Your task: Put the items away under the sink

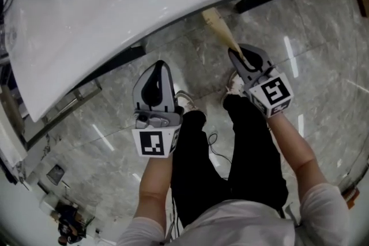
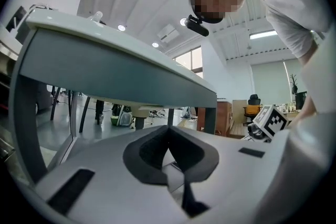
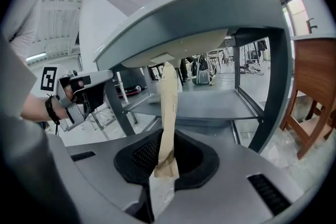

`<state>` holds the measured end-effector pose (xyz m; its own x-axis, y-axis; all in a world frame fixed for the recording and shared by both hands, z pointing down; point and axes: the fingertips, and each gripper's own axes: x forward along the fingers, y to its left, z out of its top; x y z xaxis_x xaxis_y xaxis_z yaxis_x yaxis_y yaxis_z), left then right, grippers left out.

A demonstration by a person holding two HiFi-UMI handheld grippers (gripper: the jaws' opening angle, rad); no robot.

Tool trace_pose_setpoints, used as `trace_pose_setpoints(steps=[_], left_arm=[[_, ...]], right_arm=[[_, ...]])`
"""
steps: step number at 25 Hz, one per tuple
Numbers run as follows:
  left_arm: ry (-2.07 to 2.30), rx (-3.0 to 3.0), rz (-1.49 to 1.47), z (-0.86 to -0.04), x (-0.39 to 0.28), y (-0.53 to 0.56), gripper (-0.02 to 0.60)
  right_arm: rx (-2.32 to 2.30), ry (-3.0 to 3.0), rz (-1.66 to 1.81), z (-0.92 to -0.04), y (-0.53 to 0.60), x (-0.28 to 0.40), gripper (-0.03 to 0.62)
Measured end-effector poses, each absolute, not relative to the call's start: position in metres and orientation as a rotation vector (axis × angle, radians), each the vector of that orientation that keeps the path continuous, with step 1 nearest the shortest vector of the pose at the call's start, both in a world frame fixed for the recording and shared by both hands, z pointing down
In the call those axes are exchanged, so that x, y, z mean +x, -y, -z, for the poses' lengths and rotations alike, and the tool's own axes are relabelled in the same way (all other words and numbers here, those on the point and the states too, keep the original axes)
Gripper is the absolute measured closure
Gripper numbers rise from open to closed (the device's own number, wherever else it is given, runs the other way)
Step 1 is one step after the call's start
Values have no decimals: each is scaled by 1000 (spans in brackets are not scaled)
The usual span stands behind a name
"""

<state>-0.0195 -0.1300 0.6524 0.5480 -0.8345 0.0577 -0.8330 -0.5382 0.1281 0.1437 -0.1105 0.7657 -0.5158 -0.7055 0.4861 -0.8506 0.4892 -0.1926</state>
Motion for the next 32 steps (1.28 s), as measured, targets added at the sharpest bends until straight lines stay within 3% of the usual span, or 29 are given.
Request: trace_pose_setpoints(steps=[32], left_arm=[[1494,2664,62,-725,-16,174,578]], right_arm=[[1440,2438,-587,-805,211,106,520]])
